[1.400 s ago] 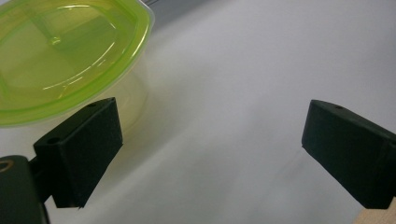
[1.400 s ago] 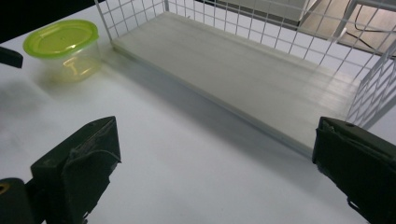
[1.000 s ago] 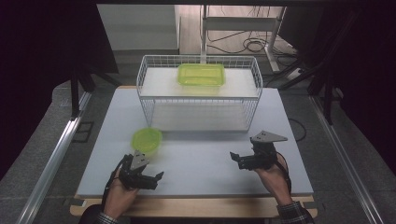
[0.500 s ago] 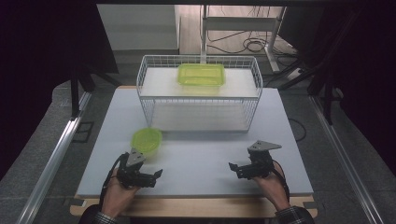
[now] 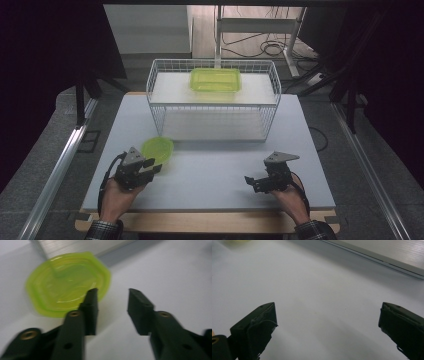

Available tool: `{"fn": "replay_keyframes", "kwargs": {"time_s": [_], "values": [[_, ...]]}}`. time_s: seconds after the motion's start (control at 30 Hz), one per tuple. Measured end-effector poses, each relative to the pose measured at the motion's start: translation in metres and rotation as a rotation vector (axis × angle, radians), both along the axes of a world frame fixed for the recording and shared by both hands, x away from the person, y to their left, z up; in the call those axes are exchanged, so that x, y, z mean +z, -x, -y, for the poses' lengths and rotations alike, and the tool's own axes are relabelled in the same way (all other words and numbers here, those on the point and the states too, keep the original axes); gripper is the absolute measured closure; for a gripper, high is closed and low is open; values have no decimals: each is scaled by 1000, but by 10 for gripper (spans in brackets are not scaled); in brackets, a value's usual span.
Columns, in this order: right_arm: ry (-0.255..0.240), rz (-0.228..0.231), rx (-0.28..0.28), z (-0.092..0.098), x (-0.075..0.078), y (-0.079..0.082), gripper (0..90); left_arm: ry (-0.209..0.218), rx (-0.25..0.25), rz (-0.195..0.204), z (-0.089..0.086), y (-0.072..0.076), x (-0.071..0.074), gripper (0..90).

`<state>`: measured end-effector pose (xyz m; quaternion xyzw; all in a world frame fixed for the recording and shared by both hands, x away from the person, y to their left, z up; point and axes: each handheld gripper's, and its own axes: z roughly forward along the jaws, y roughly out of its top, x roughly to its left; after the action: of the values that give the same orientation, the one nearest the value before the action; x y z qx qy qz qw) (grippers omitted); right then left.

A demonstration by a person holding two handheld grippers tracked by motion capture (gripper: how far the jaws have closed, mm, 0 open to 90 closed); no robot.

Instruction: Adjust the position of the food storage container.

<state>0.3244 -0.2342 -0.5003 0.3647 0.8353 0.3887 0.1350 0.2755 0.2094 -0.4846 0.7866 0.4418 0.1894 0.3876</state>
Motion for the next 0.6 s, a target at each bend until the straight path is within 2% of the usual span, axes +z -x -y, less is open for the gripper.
{"fn": "replay_keyframes", "kwargs": {"time_s": [0.13, 0.2, 0.4, 0.6], "values": [[-3, 2, -4, 2, 0, -1, 19, -9, 46, -17, -17, -12, 1, 855], [-3, 3, -7, 2, 0, -2, 21, -13, 62, -21, -25, -18, 2, 899], [0, 0, -5, 2, -1, -2, 26, -22, 123, 5, -48, -36, 5, 900], [2, -3, -1, 2, -2, -2, 29, -6, 181, 2, -63, -53, -5, 900]]}}
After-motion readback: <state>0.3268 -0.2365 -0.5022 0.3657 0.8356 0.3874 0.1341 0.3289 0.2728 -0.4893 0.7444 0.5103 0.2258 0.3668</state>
